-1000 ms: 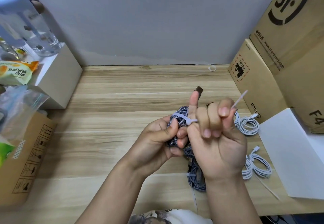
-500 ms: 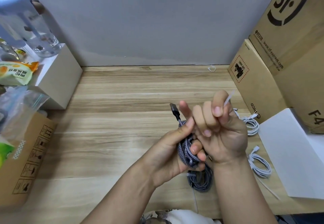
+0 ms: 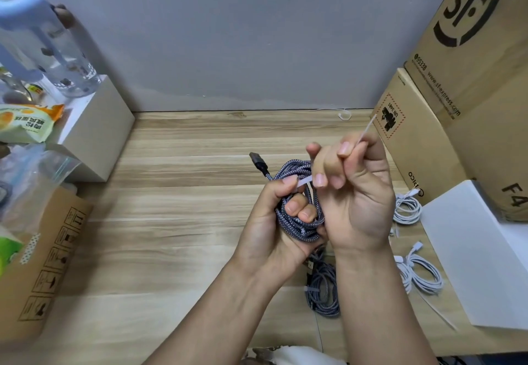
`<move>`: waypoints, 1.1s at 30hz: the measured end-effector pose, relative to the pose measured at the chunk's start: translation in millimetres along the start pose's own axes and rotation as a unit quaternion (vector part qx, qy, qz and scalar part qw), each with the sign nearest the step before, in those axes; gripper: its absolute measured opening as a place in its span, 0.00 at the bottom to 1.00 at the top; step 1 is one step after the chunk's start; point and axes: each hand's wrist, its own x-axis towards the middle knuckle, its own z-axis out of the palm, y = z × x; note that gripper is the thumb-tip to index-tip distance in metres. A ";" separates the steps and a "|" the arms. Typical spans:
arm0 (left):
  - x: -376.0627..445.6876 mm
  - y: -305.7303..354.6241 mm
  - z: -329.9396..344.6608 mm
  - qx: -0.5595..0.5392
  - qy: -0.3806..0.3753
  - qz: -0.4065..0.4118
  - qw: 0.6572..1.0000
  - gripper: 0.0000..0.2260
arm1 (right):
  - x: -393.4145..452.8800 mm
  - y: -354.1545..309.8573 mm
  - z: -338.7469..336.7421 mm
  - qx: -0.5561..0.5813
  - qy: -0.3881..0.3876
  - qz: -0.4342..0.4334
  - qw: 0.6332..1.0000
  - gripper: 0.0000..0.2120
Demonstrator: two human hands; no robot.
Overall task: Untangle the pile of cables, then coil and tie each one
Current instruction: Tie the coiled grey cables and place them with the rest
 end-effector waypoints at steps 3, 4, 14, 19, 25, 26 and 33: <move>-0.7 -2.2 1.6 -0.009 0.006 0.011 1.000 0.13 | 1.3 -0.3 5.7 0.025 0.054 -0.011 0.998 0.05; -1.6 -2.6 1.5 -0.012 0.009 0.013 1.000 0.14 | 2.0 -0.7 7.9 0.032 0.077 -0.010 0.996 0.06; -8.9 -3.3 -2.1 -0.111 -0.026 -0.007 0.993 0.03 | 13.6 1.4 8.5 0.240 0.274 0.018 0.931 0.08; -14.5 14.0 -2.8 -0.029 -0.071 -0.034 0.996 0.10 | 8.4 -6.3 -4.3 0.244 0.195 0.043 0.949 0.03; -25.5 26.9 -10.6 0.173 -0.060 0.003 0.983 0.13 | 7.4 -21.5 -17.9 0.029 0.011 0.106 0.994 0.05; -27.2 26.3 -11.2 0.218 -0.048 0.010 0.975 0.13 | 7.8 -25.1 -19.5 -0.020 -0.018 0.121 0.992 0.06; -32.8 27.9 -10.6 0.392 -0.007 0.020 0.920 0.16 | 3.9 -43.5 -15.6 -0.258 -0.118 0.227 0.932 0.09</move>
